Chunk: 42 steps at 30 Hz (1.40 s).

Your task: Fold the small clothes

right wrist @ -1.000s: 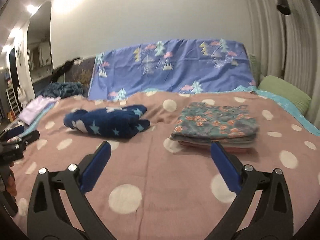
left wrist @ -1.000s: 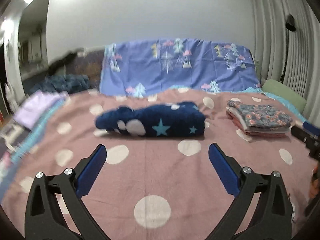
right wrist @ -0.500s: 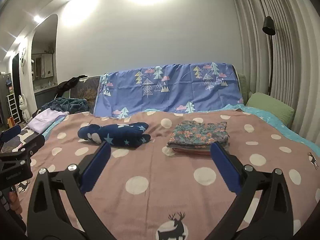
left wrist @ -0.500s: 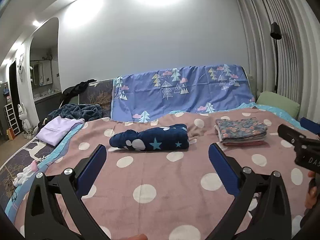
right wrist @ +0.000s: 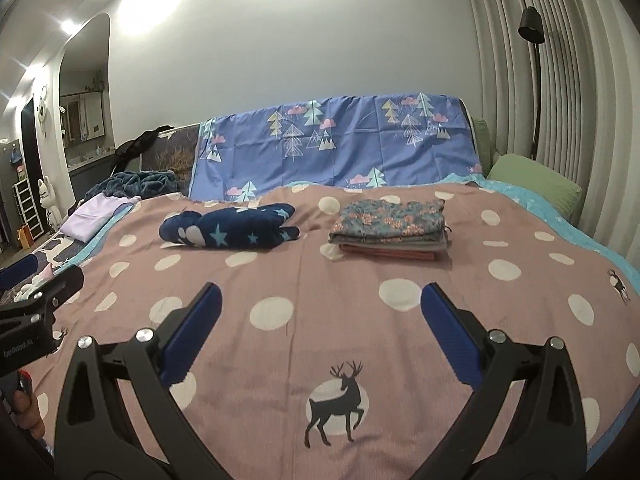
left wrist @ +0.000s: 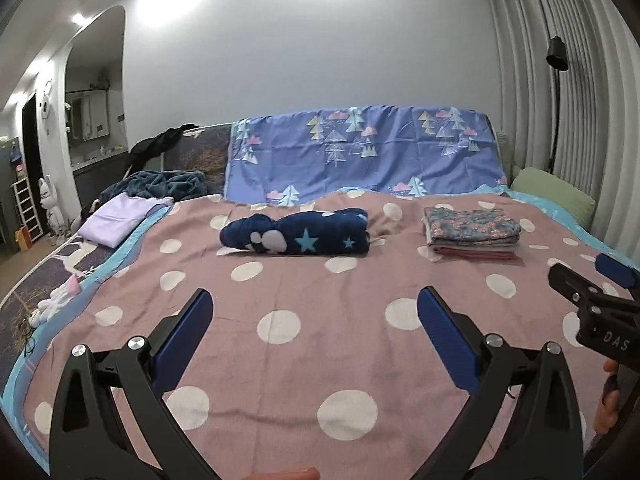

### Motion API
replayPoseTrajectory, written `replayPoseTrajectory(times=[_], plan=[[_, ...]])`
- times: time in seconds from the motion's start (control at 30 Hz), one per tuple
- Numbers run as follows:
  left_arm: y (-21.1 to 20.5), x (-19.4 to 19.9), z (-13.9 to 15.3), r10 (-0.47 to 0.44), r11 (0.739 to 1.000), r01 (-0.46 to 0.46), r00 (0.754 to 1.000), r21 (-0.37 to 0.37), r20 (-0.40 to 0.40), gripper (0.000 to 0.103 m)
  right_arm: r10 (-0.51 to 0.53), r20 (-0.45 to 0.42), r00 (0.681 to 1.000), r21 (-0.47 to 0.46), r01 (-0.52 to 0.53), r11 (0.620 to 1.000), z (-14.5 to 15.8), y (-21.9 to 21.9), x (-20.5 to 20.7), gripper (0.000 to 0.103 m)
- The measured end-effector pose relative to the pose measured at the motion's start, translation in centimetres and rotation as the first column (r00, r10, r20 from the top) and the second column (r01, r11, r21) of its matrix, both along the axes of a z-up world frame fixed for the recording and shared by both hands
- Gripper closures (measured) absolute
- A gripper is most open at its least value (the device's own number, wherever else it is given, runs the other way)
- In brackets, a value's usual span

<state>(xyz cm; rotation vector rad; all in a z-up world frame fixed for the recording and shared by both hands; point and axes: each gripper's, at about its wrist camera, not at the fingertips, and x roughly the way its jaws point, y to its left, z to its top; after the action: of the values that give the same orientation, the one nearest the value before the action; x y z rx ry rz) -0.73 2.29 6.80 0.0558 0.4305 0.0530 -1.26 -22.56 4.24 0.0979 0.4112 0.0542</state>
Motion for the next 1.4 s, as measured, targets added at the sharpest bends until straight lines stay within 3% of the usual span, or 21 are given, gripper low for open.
replayPoseTrajectory(times=[0.2, 0.47, 1.4], plan=[[-0.4, -0.3, -0.7, 0.029, 0.999, -0.028, 0.999, 0.040, -0.036, 0.001, 0.010, -0.018, 1.000, -0.003, -0.010, 1.000, -0.5, 0.3, -0.8, 0.002], [-0.3, 0.3, -2.0, 0.053, 0.998, -0.049, 0.990, 0.033, -0.129, 0.001, 0.014, -0.053, 0.998, -0.011, -0.015, 1.000, -1.2, 0.7, -0.8, 0.002], [-1.1, 0.9, -3.4, 0.019, 0.999, -0.014, 0.986, 0.030, -0.165, 0.001, -0.020, -0.076, 0.997, -0.030, 0.018, 0.999, -1.8, 1.1, -0.2, 0.002]])
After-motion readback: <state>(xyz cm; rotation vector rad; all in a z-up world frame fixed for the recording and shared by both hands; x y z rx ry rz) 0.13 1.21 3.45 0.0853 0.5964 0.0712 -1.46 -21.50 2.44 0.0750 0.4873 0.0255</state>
